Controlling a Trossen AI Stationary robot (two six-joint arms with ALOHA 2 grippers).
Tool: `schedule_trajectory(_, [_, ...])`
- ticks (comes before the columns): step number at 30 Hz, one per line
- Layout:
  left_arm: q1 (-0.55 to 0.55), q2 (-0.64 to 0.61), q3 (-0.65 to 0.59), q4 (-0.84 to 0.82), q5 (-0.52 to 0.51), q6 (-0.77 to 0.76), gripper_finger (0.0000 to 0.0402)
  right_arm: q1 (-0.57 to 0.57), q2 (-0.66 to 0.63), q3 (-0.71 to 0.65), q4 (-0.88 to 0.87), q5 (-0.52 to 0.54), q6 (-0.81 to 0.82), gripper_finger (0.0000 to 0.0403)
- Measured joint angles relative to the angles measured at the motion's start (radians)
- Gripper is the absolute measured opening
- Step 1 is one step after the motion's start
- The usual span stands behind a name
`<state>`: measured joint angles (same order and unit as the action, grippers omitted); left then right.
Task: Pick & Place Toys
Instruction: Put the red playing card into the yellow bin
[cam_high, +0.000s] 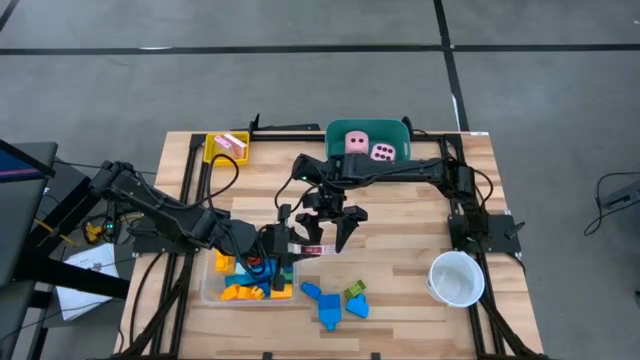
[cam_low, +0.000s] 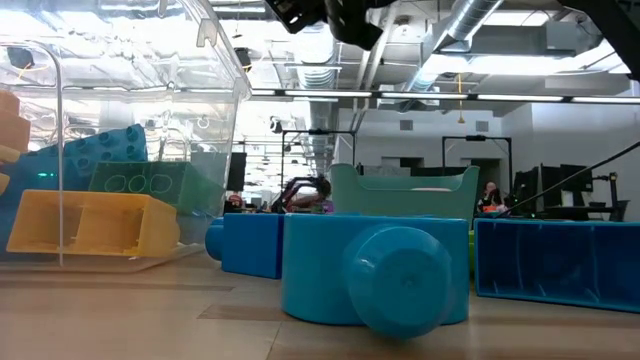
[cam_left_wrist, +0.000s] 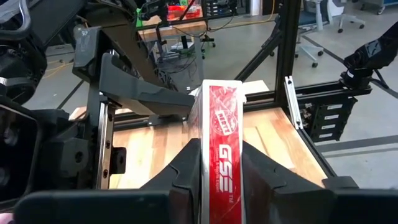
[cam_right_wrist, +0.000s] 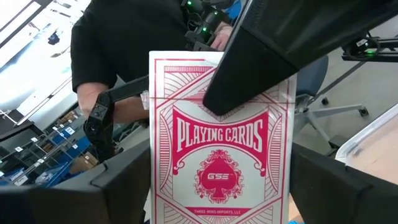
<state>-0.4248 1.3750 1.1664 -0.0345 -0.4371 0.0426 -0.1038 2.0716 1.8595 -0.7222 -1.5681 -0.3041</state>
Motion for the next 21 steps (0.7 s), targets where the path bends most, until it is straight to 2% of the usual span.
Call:
schedule_trajectory(4, [0.000, 0.000, -0.001, -0.002, 0.021, -0.001, 0.0063, 0.003, 0.000, 0.000, 0.001, 0.021, 0.012, 0.0335])
schedule_trajectory(11, [-0.006, -0.004, -0.003, -0.036, 0.081, -0.050, 0.0063, -0.034, -0.004, 0.000, -0.029, 0.130, 0.060, 0.0349])
schedule_trajectory(15, [-0.025, -0.018, -0.003, -0.114, 0.130, -0.111, 0.0063, -0.054, -0.001, 0.000, -0.067, 0.199, 0.030, 0.0349])
schedule_trajectory(21, [-0.077, -0.081, -0.001, -0.273, 0.123, -0.194, 0.0063, -0.071, 0.001, 0.000, -0.138, 0.209, 0.014, 0.0349])
